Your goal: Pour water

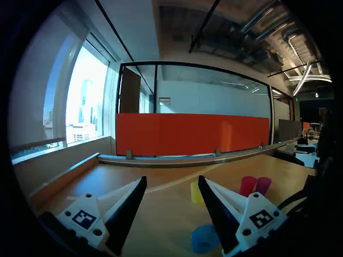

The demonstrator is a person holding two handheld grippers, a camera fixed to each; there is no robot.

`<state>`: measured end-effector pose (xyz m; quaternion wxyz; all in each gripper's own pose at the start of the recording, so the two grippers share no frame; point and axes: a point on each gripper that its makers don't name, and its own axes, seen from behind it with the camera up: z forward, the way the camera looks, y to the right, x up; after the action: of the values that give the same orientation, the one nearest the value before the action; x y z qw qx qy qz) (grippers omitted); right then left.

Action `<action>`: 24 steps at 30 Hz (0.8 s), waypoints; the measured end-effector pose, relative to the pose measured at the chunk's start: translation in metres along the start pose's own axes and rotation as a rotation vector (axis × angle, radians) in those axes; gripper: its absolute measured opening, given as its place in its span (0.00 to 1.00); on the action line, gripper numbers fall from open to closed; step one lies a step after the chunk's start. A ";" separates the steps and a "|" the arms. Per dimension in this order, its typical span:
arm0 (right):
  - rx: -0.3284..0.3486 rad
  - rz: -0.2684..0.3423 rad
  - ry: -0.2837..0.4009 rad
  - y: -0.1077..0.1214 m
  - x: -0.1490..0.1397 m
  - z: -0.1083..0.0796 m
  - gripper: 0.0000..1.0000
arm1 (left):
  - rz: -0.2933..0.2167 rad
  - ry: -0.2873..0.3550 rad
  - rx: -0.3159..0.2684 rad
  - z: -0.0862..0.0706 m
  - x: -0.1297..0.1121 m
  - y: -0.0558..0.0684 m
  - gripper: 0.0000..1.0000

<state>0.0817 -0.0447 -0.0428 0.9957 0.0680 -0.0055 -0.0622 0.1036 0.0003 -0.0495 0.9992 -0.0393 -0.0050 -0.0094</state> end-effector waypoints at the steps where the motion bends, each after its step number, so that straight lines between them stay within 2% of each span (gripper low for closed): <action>1: -0.010 -0.003 0.004 0.001 0.001 0.000 0.97 | 0.002 0.008 0.003 0.001 0.002 0.000 0.88; 5: -0.045 -0.002 0.008 0.006 0.001 0.000 0.97 | 0.003 0.033 0.012 0.003 0.006 0.000 0.88; 14: -0.093 0.038 0.001 0.015 -0.001 0.003 0.97 | -0.028 0.040 0.020 0.009 -0.003 0.006 0.88; 24: -0.125 0.079 -0.004 0.021 -0.001 0.009 0.97 | 0.026 0.080 0.058 0.012 -0.009 0.008 0.88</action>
<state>0.0836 -0.0251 -0.0314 0.9997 0.0054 -0.0063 -0.0234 0.0947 0.0095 -0.0386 0.9993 -0.0102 0.0353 0.0021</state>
